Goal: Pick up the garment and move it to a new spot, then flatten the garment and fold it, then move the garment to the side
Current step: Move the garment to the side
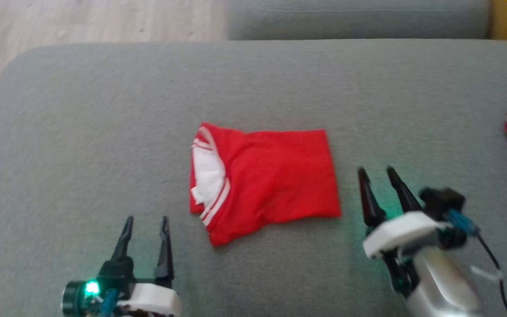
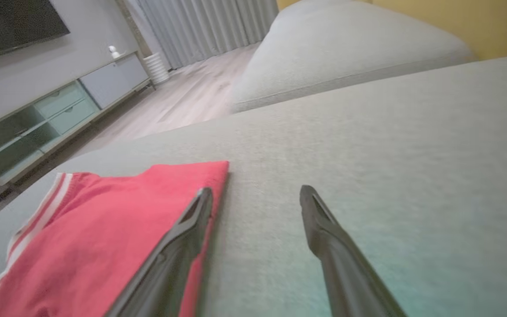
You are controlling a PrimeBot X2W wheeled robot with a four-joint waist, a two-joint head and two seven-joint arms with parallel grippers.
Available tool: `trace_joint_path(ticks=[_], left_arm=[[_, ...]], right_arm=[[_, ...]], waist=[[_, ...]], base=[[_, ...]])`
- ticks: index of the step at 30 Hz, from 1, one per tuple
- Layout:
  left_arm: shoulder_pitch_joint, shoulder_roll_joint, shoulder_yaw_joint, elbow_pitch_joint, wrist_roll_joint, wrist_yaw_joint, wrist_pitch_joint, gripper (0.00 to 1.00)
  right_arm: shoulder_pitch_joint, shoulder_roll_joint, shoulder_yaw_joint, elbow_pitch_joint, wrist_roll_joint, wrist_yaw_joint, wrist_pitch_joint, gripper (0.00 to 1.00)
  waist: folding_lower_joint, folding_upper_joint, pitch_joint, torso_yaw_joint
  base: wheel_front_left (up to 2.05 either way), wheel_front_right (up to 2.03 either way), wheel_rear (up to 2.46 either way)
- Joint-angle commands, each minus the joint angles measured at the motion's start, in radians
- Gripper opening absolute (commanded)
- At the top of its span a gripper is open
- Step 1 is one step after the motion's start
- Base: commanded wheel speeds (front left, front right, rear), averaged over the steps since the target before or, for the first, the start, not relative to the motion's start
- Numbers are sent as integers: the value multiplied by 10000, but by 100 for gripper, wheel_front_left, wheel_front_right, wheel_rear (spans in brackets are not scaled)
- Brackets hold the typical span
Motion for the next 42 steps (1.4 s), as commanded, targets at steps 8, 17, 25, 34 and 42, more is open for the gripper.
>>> trace_joint_path(ticks=[8,17,25,34,42], left_arm=[[-363,56,-349,-65,-348,-57,-95,100],[-306,56,-281,-76,-449,3,-95,100],[-861,56,-356,-192,-271,-144,-95,100],[-1451,56,-296,-75,34,-351,-95,100],[-1630,56,-399,136,248,-608,-95,100]], right_arm=[[-1732,6,1371,2162,1088,-7,-74,100],[-2327,6,2385,3483,2253,-7,-91,0],[-2356,6,2257,2409,2255,-7,-108,0],[-2177,7,2354,1701,2486,-7,-109,0],[-2274,7,1843,1303,2229,-7,-110,0]], waist=[[-1,0,346,1516],[-1,0,420,988],[-1,0,685,-2100],[-1,0,1150,-5266],[-1,0,1461,-5949]], base=[[0,0,0],[0,0,0],[0,0,0],[0,0,0],[0,0,0]])
